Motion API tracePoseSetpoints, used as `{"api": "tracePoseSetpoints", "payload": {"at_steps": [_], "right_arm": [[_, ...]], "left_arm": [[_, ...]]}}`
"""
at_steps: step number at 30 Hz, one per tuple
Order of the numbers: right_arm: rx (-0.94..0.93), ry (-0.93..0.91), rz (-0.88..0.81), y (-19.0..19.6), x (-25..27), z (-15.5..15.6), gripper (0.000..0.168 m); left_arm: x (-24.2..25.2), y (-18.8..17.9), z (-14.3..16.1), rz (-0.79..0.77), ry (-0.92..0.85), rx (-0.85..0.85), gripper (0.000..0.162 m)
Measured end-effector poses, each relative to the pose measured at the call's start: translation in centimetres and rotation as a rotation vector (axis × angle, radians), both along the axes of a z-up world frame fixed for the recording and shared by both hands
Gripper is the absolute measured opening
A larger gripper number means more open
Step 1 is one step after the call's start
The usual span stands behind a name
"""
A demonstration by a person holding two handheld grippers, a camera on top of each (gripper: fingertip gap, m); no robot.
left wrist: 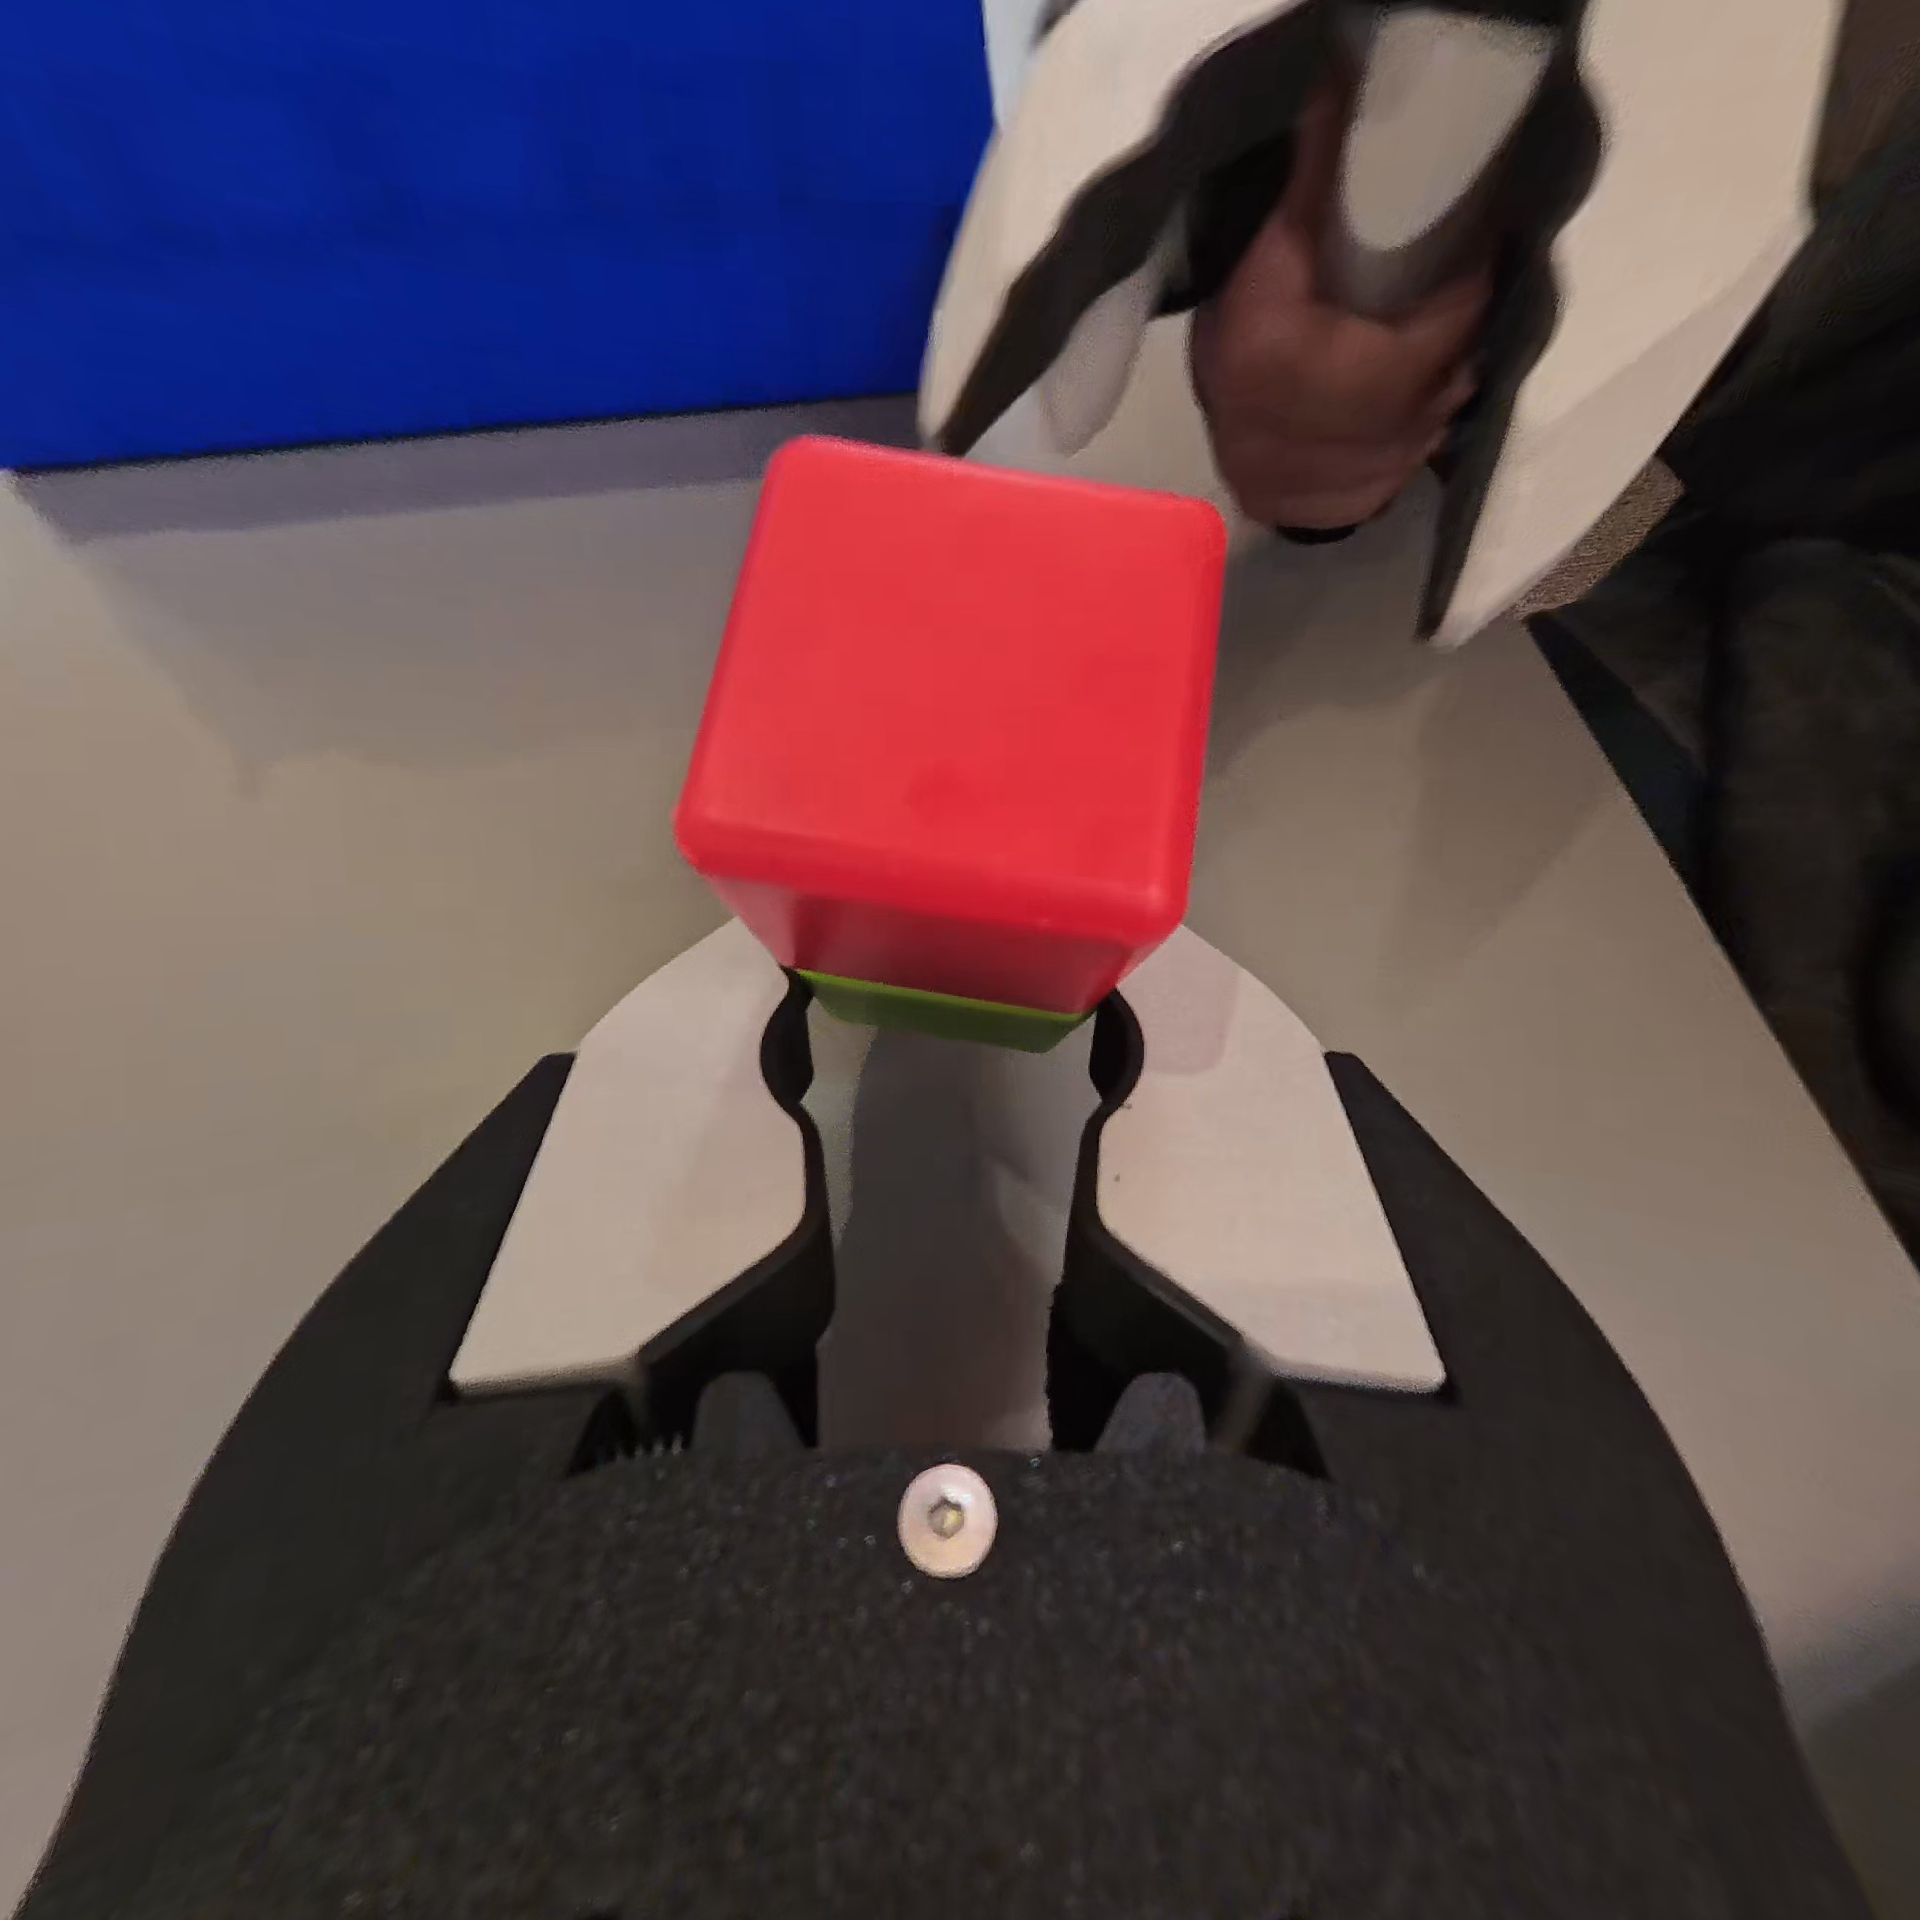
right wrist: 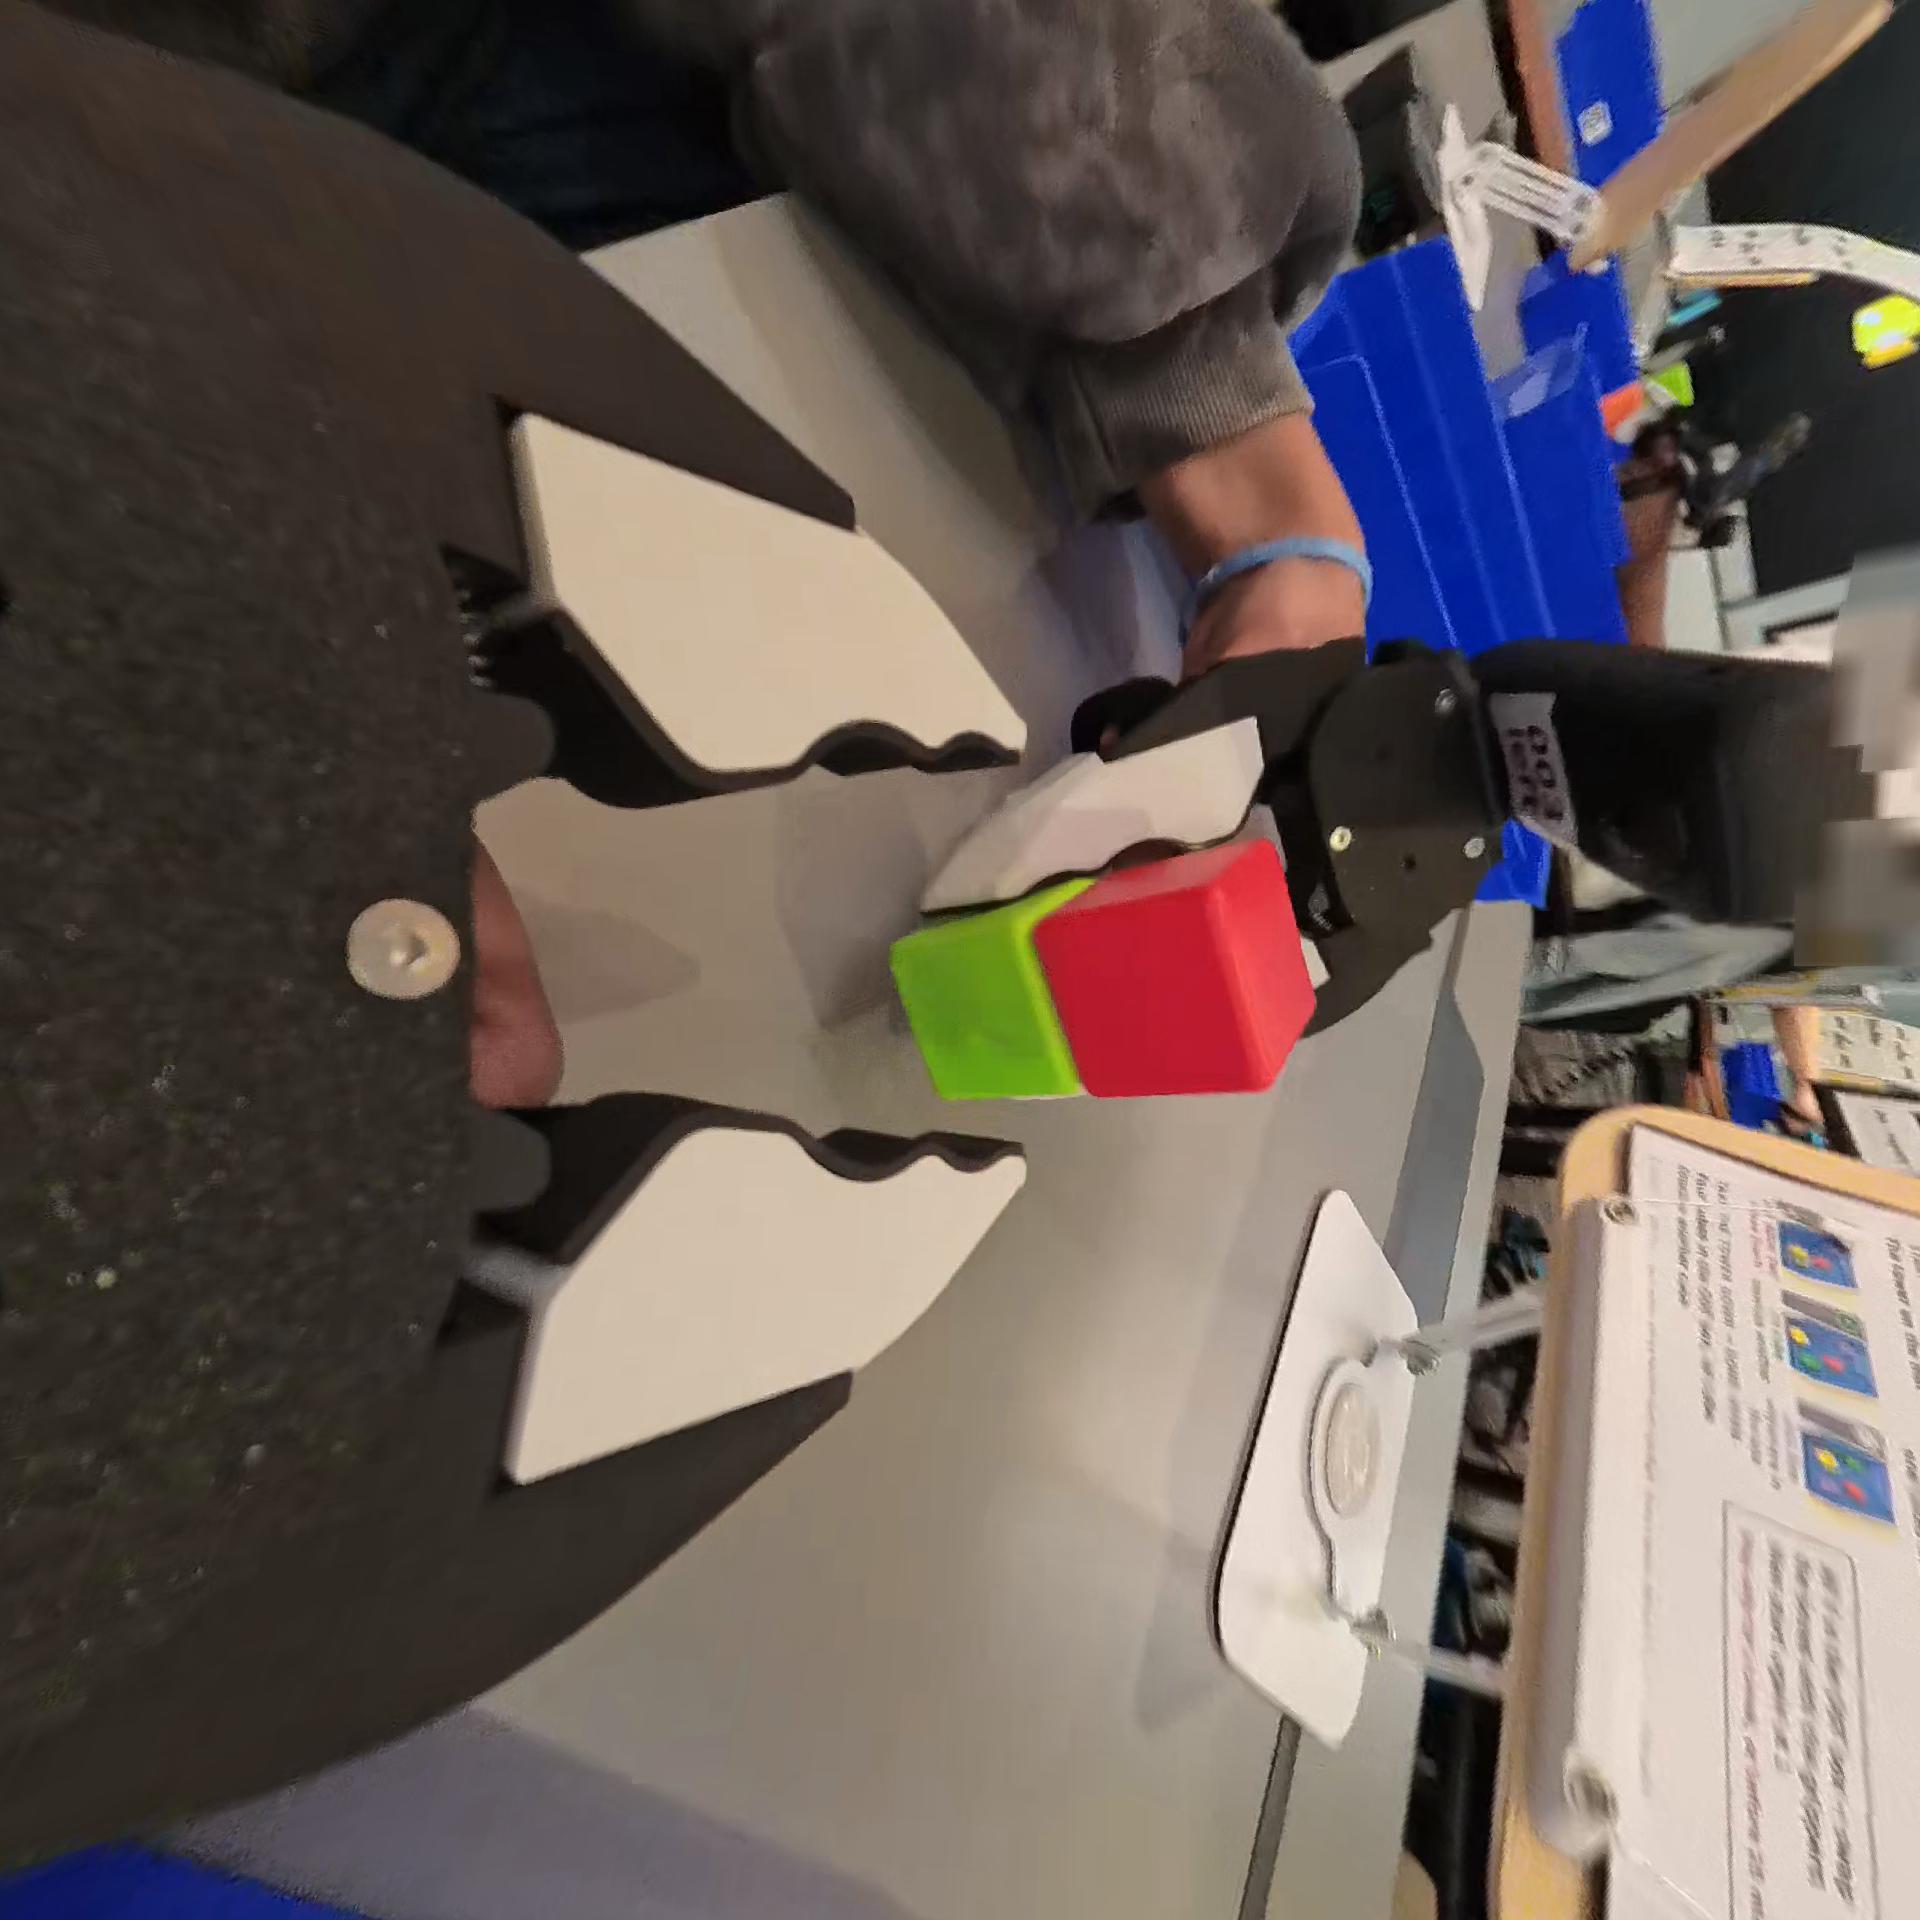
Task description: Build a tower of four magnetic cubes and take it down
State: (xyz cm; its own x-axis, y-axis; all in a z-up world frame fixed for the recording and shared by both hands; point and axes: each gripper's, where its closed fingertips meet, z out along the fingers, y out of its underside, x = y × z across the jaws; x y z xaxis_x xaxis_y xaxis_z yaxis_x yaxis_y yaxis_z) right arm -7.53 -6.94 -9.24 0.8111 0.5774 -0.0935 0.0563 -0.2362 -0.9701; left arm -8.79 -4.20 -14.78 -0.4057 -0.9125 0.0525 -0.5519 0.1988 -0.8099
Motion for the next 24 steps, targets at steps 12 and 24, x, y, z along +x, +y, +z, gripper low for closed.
{"api": "tracePoseSetpoints", "payload": {"at_steps": [12,24], "right_arm": [[0.052,-0.031,0.082,3.3,-2.4,0.1,0.051],[0.313,0.134,-0.024,-1.4,5.7,14.4,0.051]], "left_arm": [[0.1,-1.5,-0.3,-0.061,0.01,0.001,0.051],[0.1,0.7,2.5,0.039,-0.109,0.014,0.05]]}}
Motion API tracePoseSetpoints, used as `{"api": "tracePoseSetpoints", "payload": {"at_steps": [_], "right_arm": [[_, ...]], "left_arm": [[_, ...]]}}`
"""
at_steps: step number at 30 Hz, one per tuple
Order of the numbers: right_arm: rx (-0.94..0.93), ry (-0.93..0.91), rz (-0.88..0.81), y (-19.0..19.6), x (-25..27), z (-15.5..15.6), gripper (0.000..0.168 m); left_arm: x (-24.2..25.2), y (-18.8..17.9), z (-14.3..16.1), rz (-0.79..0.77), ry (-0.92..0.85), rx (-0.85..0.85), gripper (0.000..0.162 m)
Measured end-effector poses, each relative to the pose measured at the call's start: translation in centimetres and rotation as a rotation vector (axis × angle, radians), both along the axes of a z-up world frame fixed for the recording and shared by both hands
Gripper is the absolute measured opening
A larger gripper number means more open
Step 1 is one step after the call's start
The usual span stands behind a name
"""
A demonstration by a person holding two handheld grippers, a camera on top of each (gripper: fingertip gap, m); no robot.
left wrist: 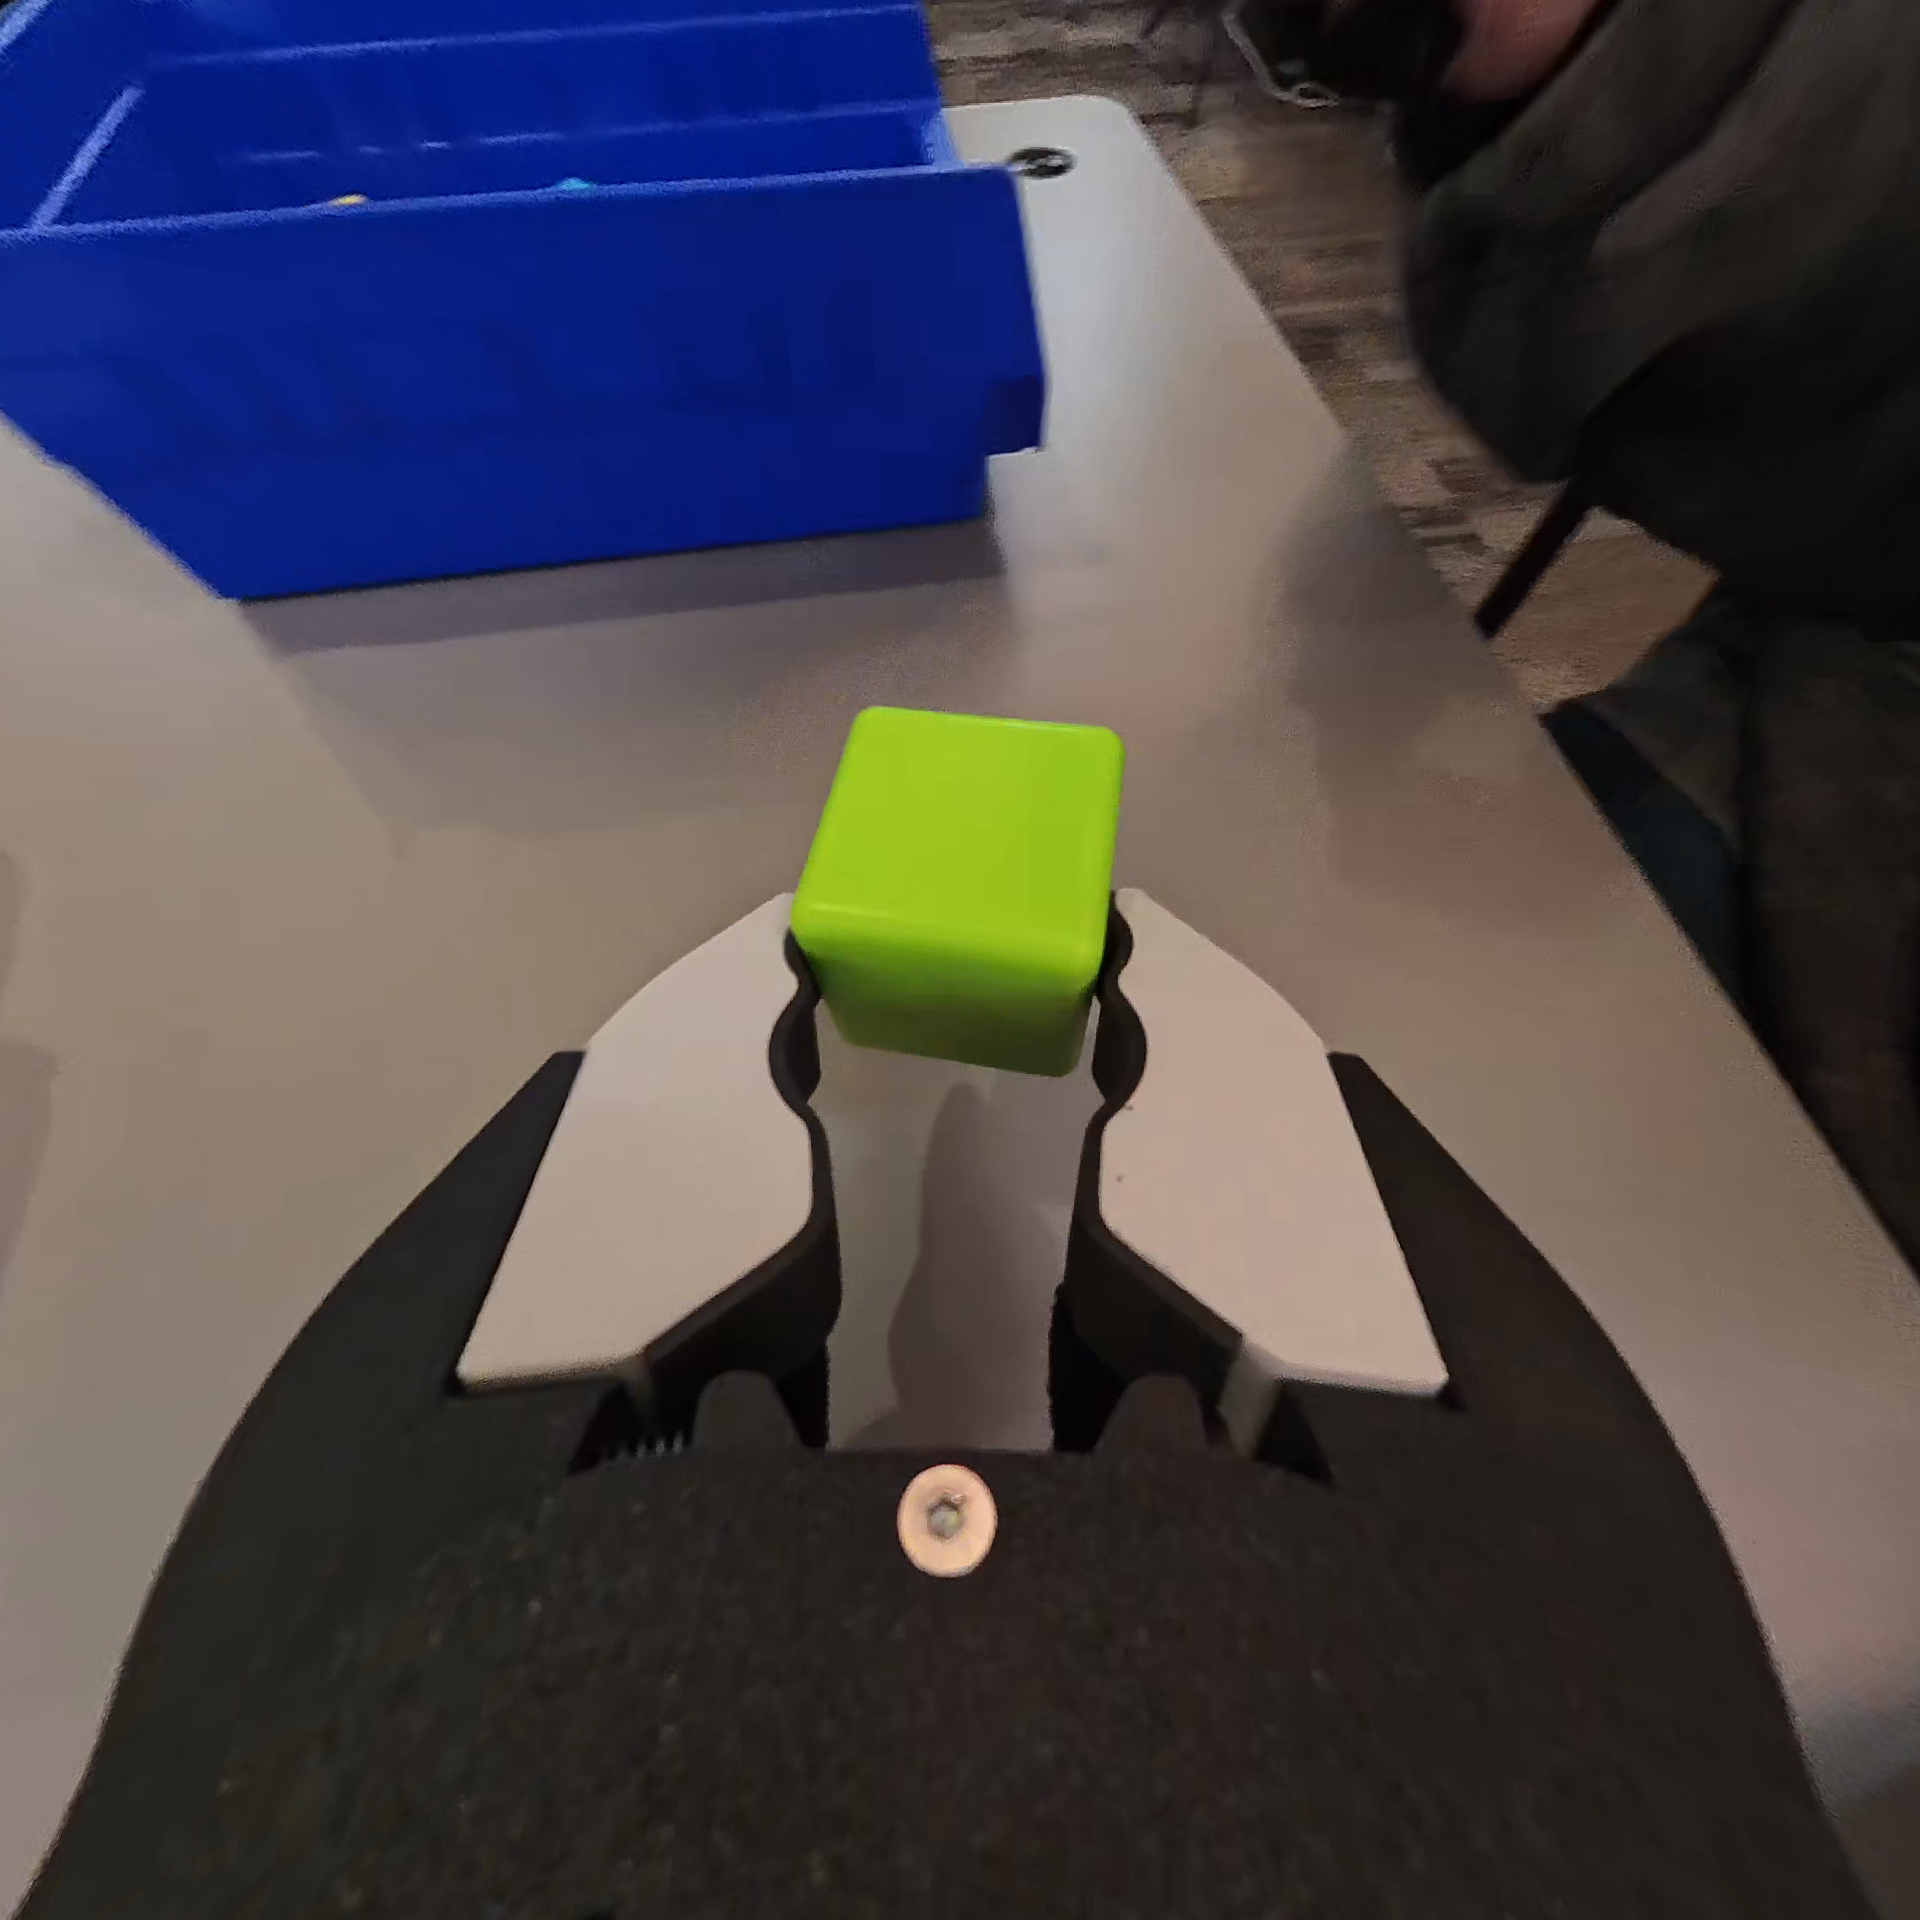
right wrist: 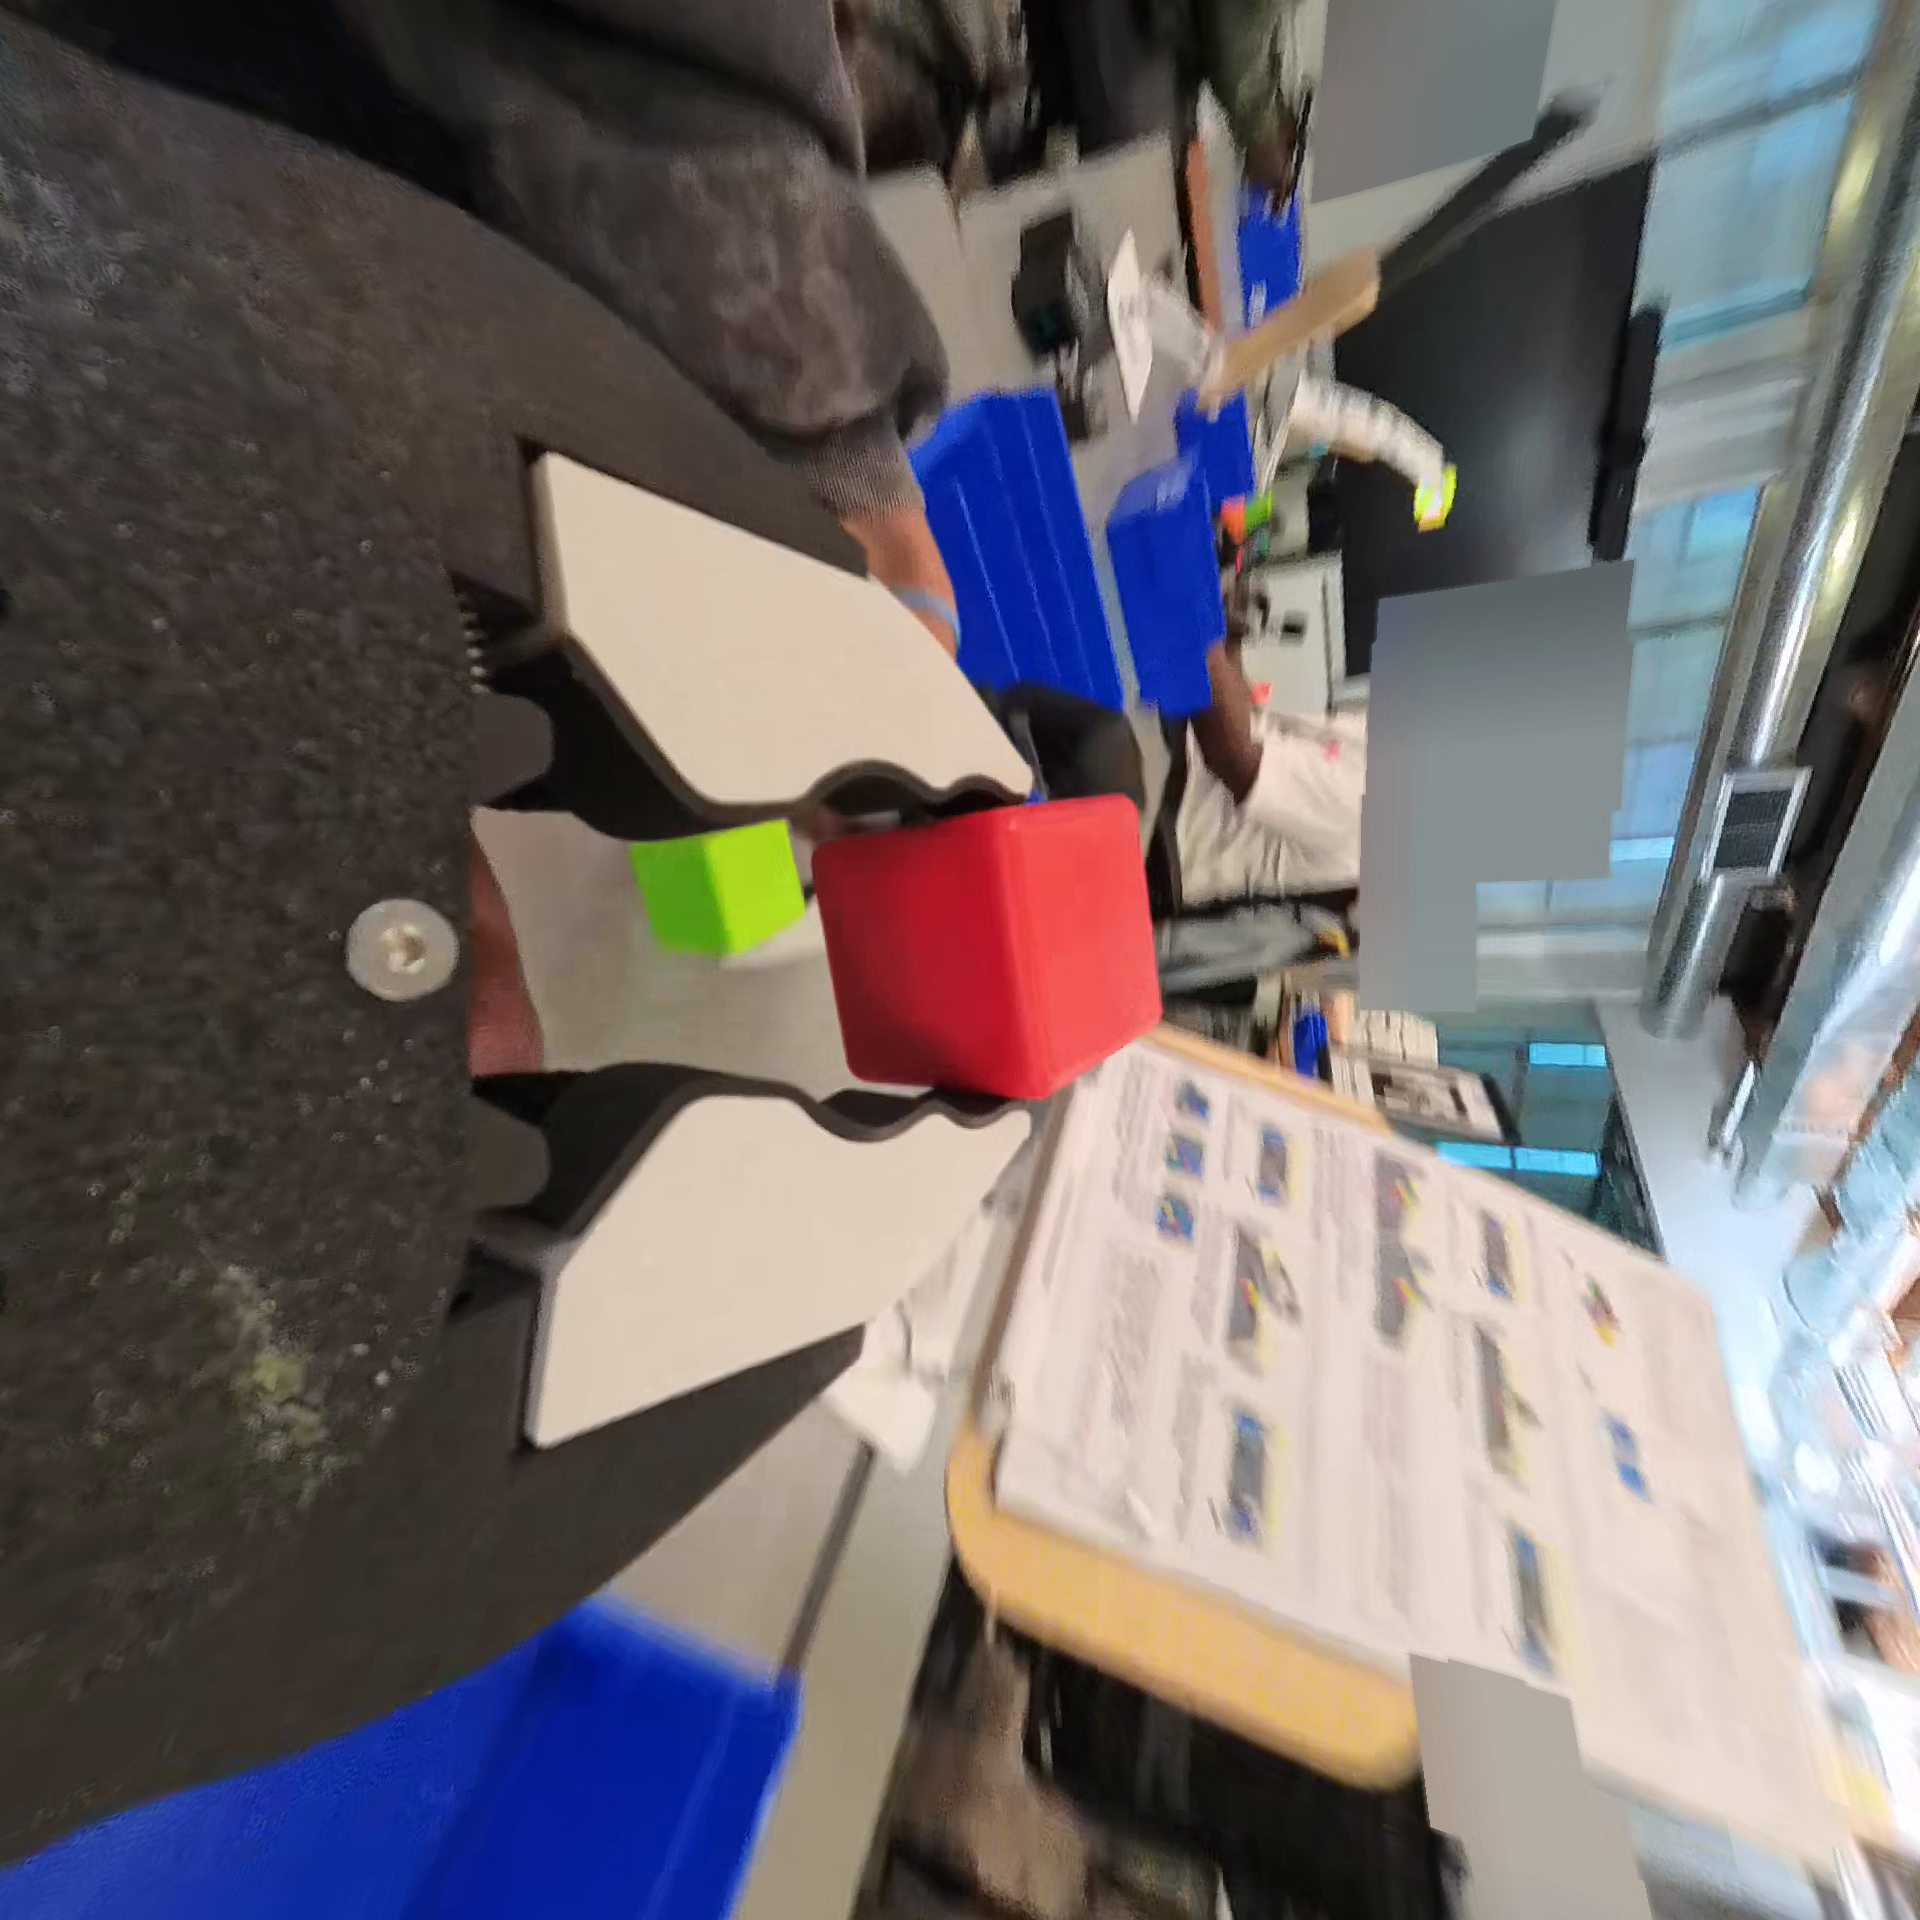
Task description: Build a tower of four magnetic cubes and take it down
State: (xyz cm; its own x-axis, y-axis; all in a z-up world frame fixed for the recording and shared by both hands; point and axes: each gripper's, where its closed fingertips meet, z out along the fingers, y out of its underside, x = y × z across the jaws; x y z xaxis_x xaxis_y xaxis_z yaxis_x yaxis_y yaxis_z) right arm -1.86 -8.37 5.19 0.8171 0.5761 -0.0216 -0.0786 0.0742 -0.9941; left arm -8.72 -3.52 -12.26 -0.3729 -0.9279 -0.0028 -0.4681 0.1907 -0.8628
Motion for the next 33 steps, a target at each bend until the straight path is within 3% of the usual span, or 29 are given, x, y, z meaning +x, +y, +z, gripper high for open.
{"api": "tracePoseSetpoints", "payload": {"at_steps": [2,5,6,10,13,17,24,30,33], "right_arm": [[0.006,-0.048,-0.162,-0.7,4.7,2.1,0.051],[-0.155,-0.182,-0.397,-1.1,11.9,0.7,0.051],[-0.214,-0.217,-0.496,-1.1,14.5,-0.3,0.051],[-0.585,-0.294,-0.636,-1.2,20.8,-7.9,0.051],[-0.792,-0.371,-0.585,-0.5,21.3,-13.5,0.051],[-0.931,-0.399,-0.519,1.0,20.2,-17.7,0.051],[-1.068,-0.421,-0.485,2.1,19.9,-20.5,0.051],[-1.217,-0.636,-0.416,2.3,20.4,-22.2,0.051],[-1.203,-0.64,-0.377,2.7,19.4,-22.6,0.05]], "left_arm": [[0.3,1.7,-0.1,0.081,-0.008,0.037,0.05],[0.5,4.9,0.0,0.234,-0.023,0.08,0.05],[0.5,5.9,0.1,0.276,-0.032,0.083,0.05],[0.2,7.3,0.0,0.33,-0.041,0.063,0.05],[0.3,7.1,-0.7,0.321,-0.016,0.081,0.05],[0.5,6.9,-2.2,0.307,0.043,0.128,0.05],[0.7,6.7,-3.3,0.299,0.083,0.132,0.05],[0.5,6.4,-4.0,0.28,0.108,0.133,0.05],[0.4,6.6,-4.2,0.285,0.125,0.131,0.05]]}}
